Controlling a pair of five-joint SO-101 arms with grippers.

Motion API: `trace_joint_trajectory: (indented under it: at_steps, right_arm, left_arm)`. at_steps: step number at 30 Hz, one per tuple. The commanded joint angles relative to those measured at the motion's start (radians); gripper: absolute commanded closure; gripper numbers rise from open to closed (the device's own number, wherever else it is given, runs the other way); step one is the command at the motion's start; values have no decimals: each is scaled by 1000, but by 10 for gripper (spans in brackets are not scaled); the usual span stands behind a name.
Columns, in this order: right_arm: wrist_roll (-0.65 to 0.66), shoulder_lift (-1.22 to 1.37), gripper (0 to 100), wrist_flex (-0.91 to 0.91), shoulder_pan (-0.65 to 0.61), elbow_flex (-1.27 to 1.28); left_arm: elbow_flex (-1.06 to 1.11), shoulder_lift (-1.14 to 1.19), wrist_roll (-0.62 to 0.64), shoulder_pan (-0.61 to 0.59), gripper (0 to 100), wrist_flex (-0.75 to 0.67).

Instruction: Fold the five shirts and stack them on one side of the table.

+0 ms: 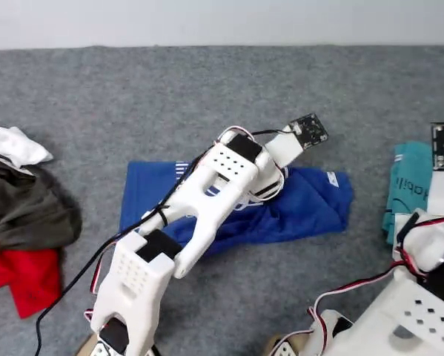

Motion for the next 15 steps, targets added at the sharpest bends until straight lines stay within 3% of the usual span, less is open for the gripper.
trace_joint_trajectory:
  at_steps: [1,10,15]
  right_arm:
    - [2,-7,989,31,13,-3]
    - [2,-10,989,33,13,-3]
    - [2,-10,989,33,13,-3]
  left_arm:
    - [-62,-20,-5,-3,786,-9]
    - [-507,-9,-3,46,786,374]
    - [-602,-11,2,147,786,542]
